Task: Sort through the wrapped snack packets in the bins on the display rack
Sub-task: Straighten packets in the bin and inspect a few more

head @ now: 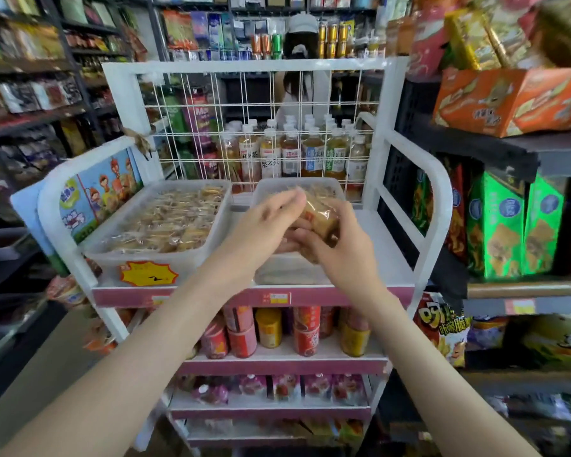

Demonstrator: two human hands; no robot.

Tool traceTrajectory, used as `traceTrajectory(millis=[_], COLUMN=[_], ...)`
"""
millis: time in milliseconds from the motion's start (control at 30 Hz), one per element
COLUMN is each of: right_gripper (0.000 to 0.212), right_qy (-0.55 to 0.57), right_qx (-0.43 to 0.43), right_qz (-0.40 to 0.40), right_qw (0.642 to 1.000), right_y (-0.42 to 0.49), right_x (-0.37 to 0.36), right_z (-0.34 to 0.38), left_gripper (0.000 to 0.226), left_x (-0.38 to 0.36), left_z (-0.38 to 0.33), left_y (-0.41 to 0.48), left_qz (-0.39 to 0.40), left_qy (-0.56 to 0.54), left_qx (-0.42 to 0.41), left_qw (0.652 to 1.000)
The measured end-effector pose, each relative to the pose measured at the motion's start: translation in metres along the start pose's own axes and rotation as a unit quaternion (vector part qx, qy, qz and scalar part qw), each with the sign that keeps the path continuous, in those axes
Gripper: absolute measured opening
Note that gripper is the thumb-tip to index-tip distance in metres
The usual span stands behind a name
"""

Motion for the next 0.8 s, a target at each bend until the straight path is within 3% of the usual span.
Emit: traceTrajectory(millis=[100,167,233,400,467,567,633,800], right_gripper=[0.034,0.031,0.032,0.036,0.037,0.036,0.031,0.026], right_qy=[-0.014,-0.026,-0.007,-0.126,-0.178,-0.251,-0.362,-0.493], right_qx=[0.013,-0.02,-0.069,-0.118,-0.123,-0.115,-0.109,-0.11], right_qz=[-0.01,-0.02,-0.036,0.0,0.038,0.135,0.191,0.231], right_qw=[1.0,0.999,0.997,0.985,0.976,0.952,0.906,0.831], right_y=[0.044,0.071,0.092,0.117,0.121,0.125,0.128,0.141], right_x=[0.017,0.03,0.045,0.059,0.058,0.049,0.043,0.039], right_z=[-0.02,-0.039,-0.056,-0.083,-0.091,-0.103,-0.113,-0.118], left_gripper=[0.025,0.035,0.045,0.1,0.114,0.113,0.109,0.097], left_x=[0.022,0.036,0.042,0.037,0.036,0.039,0.041,0.038], left_z=[0.001,0.01,0.024,0.067,0.08,0.095,0.098,0.101], left_y=[0.031,0.056,0.082,0.135,0.147,0.157,0.159,0.157], left_qz=[0.021,0.042,0.084,0.214,0.264,0.3,0.297,0.274], left_qy=[0.168,0.345,0.453,0.601,0.613,0.617,0.621,0.623], left_qx=[-0.036,-0.035,-0.014,0.081,0.104,0.114,0.108,0.092], left_qw=[0.985,0.937,0.888,0.766,0.737,0.718,0.718,0.727])
Point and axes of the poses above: each hand's wrist, its own y-axis towards the middle knuckle, its own x-axis out of the back of the hand, z = x × y, the point moved 1 cm from there along y, towards the middle knuckle, and after that the axes turned 9 degrees about z, right-handed, at the moved point
